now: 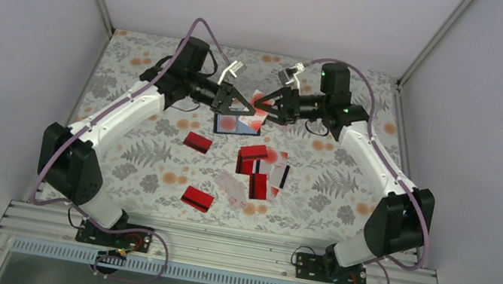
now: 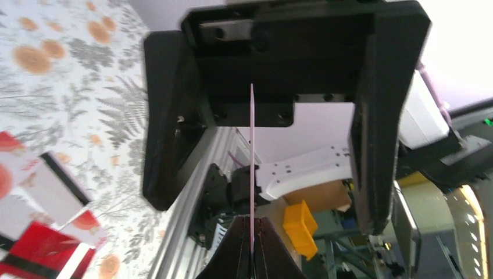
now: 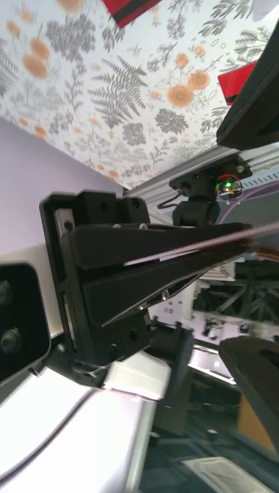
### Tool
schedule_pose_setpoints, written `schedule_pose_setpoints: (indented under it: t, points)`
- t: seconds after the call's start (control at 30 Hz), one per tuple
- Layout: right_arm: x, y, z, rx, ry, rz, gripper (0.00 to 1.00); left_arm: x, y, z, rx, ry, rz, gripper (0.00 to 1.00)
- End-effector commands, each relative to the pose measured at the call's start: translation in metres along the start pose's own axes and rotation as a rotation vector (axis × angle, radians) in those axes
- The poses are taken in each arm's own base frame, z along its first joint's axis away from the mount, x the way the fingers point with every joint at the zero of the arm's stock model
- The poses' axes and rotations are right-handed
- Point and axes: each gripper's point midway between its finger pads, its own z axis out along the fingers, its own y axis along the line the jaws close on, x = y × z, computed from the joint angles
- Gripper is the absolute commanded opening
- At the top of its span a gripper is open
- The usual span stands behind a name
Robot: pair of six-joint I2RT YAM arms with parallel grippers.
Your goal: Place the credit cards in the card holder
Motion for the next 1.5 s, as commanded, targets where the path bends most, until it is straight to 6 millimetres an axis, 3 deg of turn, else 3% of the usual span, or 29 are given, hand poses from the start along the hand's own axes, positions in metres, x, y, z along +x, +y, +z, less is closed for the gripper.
schedule_pose_setpoints:
  t: [0.0,0.13,0.4,0.5,0.67,0.8,1.0,1.27,1.47]
  points:
    - [-0.006,-0.023,0.001,0.136,-0.049,0.029,0.85,-0.007,0.028,-0.021,-0.154,-0.086,-0.044,0.02]
    - [-0.016,-0.067,-0.011,0.357,-0.142,0.078,0.87,-0.014,0.074,-0.040,-0.351,-0.172,-0.130,0.02]
    - [-0.044,-0.143,-0.037,0.669,-0.320,0.157,0.84,-0.032,0.153,-0.056,-0.546,-0.335,-0.258,0.02]
    - [-0.051,-0.172,-0.040,0.724,-0.353,0.216,0.82,-0.033,0.182,-0.058,-0.600,-0.359,-0.301,0.02]
    - [-0.063,-0.200,-0.038,0.762,-0.358,0.258,0.74,-0.026,0.232,-0.061,-0.668,-0.349,-0.355,0.02]
    - [-0.068,-0.219,-0.032,0.755,-0.359,0.278,0.68,-0.025,0.252,-0.059,-0.656,-0.329,-0.343,0.02]
    - [-0.060,-0.246,-0.016,0.707,-0.298,0.285,0.62,-0.015,0.281,-0.062,-0.654,-0.308,-0.356,0.02]
    - [-0.053,-0.273,-0.003,0.666,-0.240,0.274,0.56,0.000,0.305,-0.051,-0.624,-0.248,-0.397,0.02]
    - [-0.044,-0.284,0.005,0.629,-0.203,0.264,0.53,0.012,0.312,-0.043,-0.590,-0.209,-0.411,0.02]
